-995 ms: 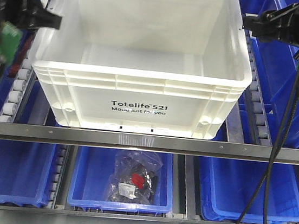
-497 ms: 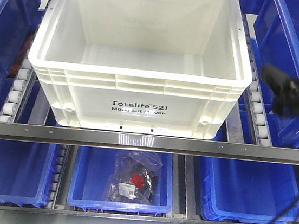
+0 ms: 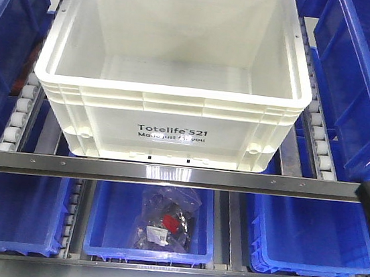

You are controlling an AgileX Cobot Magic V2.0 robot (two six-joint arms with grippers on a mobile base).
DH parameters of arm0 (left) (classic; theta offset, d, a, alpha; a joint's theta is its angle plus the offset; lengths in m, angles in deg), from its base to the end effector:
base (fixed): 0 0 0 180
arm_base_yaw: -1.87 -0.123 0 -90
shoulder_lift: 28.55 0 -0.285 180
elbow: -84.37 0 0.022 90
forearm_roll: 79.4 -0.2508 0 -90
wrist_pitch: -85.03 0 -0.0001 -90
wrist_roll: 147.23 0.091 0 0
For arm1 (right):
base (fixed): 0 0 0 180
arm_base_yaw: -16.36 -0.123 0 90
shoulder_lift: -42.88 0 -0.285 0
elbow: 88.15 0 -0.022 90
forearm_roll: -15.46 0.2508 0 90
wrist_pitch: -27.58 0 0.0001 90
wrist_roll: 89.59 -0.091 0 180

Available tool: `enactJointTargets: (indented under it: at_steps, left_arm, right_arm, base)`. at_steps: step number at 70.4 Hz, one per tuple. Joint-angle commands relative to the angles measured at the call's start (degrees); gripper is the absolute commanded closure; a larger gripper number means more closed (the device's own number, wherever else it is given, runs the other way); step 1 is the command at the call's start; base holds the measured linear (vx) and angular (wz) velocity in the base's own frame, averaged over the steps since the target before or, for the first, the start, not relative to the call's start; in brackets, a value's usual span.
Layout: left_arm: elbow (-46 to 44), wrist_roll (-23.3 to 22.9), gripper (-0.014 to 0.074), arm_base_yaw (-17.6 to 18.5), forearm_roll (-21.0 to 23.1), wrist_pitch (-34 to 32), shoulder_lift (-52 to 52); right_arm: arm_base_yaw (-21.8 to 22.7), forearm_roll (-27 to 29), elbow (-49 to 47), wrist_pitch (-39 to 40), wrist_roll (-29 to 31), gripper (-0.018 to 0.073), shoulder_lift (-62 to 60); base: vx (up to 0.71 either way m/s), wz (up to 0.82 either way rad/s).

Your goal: Place moving items into box and shelve

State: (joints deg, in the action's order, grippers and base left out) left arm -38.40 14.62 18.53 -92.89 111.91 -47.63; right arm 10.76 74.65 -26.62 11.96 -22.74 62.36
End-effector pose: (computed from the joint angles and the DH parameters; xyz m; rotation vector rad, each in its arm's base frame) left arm 0.0578 -0.0073 0.2771 0.0896 1.7903 -0.1902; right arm 0.0617 0.0273 0.2802 -0.3741 1.5126 0.1400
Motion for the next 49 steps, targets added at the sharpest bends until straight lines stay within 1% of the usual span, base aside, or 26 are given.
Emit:
enactJointTargets:
  at_steps: [1, 6, 10, 17, 24, 28, 30, 31, 33, 37, 40, 41, 42, 43, 49]
  left_arm:
    - [0.9, -0.5, 0.0188, 0.3, -1.1, -11.1, -1.6]
    - [2.8, -0.5, 0.0188, 0.3, -1.1, -15.9, -2.5]
    - [3.6, -0.5, 0.0188, 0.3, -1.1, -17.4, -2.5]
    - [3.8, -0.5, 0.0188, 0.3, -1.1, -17.4, -2.5]
    - [3.8, -0.7, 0.0191, 0.3, -1.1, -17.3, -2.5]
    - [3.8, -0.7, 0.0224, 0.3, -1.1, -17.1, -2.5]
    - [3.8, -0.7, 0.0252, 0.3, -1.1, -17.1, -2.5]
    - [3.8, -0.7, 0.0279, 0.3, -1.1, -17.1, -2.5]
    - [3.8, -0.7, 0.0323, 0.3, -1.1, -17.0, -2.5]
    - [3.8, -0.7, 0.0463, 0.3, -1.1, -16.8, -2.5]
    - [3.8, -0.6, 0.0587, 0.3, -1.1, -16.8, -2.5]
    - [3.8, -0.6, 0.0616, 0.3, -1.1, -16.8, -2.5]
    - [3.8, -0.5, 0.0626, 0.3, -1.1, -16.8, -2.5]
    - [3.8, -0.5, 0.0626, 0.3, -1.1, -16.8, -2.5]
    - [3.8, -0.6, 0.0625, 0.3, -0.7, -16.3, -2.5]
  right_arm:
    - [0.1, 1.5, -0.6, 6.7, 0.8, -0.0016, 0.4]
    - [0.1, 3.1, -0.3, 7.4, 0.7, -0.0016, 0.9]
    - [0.1, 5.4, -0.3, 7.2, 0.7, -0.0016, 1.4]
    - [0.1, 9.2, -0.3, 7.0, 0.7, -0.0016, 1.7]
    - [0.1, 8.9, -0.3, 6.6, 1.0, -0.0014, 1.7]
    - [0.1, 8.6, -0.3, 7.0, 1.2, 0.0011, 1.7]
    - [0.1, 8.6, -0.3, 7.2, 1.2, 0.0046, 1.7]
    - [0.1, 8.6, -0.3, 7.2, 1.2, 0.0065, 1.7]
    - [0.1, 8.6, -0.3, 7.1, 1.2, 0.0126, 1.7]
    - [0.1, 8.6, -0.3, 6.9, 1.2, 0.0297, 1.7]
    - [0.1, 8.6, -0.3, 6.9, 1.2, 0.0457, 1.7]
    - [0.1, 8.6, -0.3, 6.9, 1.2, 0.0498, 1.7]
    - [0.1, 8.6, -0.3, 7.0, 1.2, 0.0558, 1.7]
    - [0.1, 8.6, -0.3, 7.1, 1.2, 0.0581, 1.7]
    - [0.1, 8.8, -0.3, 6.7, 1.0, 0.0577, 1.7]
  base:
    - [0.00, 0.00]
    - [0.00, 0.00]
    - [0.00, 0.00]
    - [0.00, 0.00]
    - [0.00, 0.00]
    - [0.00, 0.00]
    - [0.00, 0.00]
    - [0.00, 0.00]
    - [0.00, 0.00]
    - [0.00, 0.00]
    - [0.00, 0.00]
    - [0.00, 0.00]
    - [0.00, 0.00]
    - [0.00, 0.00]
    - [0.00, 0.00]
